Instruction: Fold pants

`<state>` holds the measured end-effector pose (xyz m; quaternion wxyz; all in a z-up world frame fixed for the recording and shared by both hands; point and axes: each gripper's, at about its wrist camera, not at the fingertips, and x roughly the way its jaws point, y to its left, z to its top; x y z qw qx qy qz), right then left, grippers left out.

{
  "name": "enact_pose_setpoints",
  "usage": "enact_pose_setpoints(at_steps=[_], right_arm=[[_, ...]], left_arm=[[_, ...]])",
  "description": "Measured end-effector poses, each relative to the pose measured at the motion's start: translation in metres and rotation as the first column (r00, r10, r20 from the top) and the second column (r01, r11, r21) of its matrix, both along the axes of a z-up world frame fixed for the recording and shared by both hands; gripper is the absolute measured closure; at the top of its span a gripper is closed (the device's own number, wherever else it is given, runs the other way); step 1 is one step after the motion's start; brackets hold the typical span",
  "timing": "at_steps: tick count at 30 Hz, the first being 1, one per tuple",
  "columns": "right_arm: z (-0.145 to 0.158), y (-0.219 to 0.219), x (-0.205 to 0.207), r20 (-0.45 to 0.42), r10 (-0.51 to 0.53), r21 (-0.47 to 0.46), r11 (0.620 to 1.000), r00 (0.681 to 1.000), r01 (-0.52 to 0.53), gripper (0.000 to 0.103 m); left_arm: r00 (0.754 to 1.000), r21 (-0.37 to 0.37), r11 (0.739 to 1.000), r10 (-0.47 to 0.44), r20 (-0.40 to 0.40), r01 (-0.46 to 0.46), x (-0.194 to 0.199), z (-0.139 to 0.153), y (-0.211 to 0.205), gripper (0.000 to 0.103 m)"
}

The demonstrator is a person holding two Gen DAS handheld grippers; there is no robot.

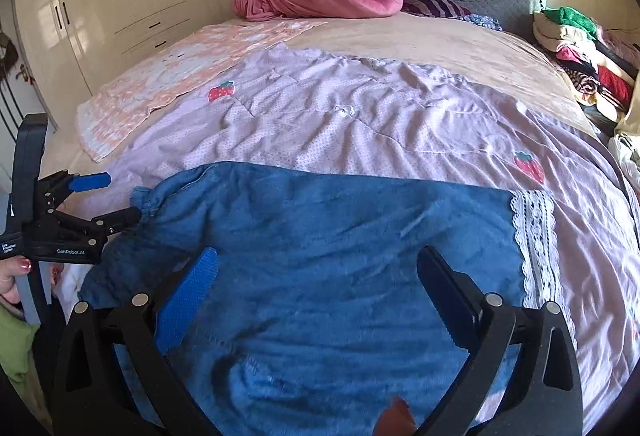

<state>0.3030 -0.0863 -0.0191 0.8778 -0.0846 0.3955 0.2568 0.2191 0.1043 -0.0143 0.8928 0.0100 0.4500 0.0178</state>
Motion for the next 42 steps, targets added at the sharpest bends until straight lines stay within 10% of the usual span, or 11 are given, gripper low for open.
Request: enact_pose_setpoints(at_steps=[4, 17, 24, 32, 42], right_arm=[[-0.011, 0.012, 0.026, -0.004, 0.042, -0.03, 0.999, 0.999, -0.042, 0.004], [-0.049, 0.067, 0.083, -0.075, 0.239, -0.167, 0.954, 0.968, -0.248, 0.004], [-0.062, 0.1, 0.096, -0.103, 0.402, -0.229, 0.88, 0.91, -0.415, 0.011], [-0.056, 0.094, 0.074, -0.092, 0.45, -0.127, 0.88, 0.888, -0.458, 0.094], [0.005, 0.047, -0.004, 0.086, 0.428, -0.014, 0.904, 0.9, -0.428, 0.099]], left_arm=[[0.998, 0.011, 0.999, -0.045, -0.036, 0.046, 0.018, -0.018, 0.005, 0.014], [0.998, -0.052, 0.996, -0.068, -0.006, 0.067, 0.037, -0.025, 0.025, 0.097], [0.987, -0.129, 0.979, -0.154, 0.037, 0.158, 0.019, -0.006, 0.018, 0.103], [0.97, -0.157, 0.958, -0.23, 0.081, 0.24, -0.006, 0.008, 0.0, 0.103], [0.966, -0.128, 0.96, -0.237, 0.098, 0.249, -0.029, 0.012, -0.001, 0.103]])
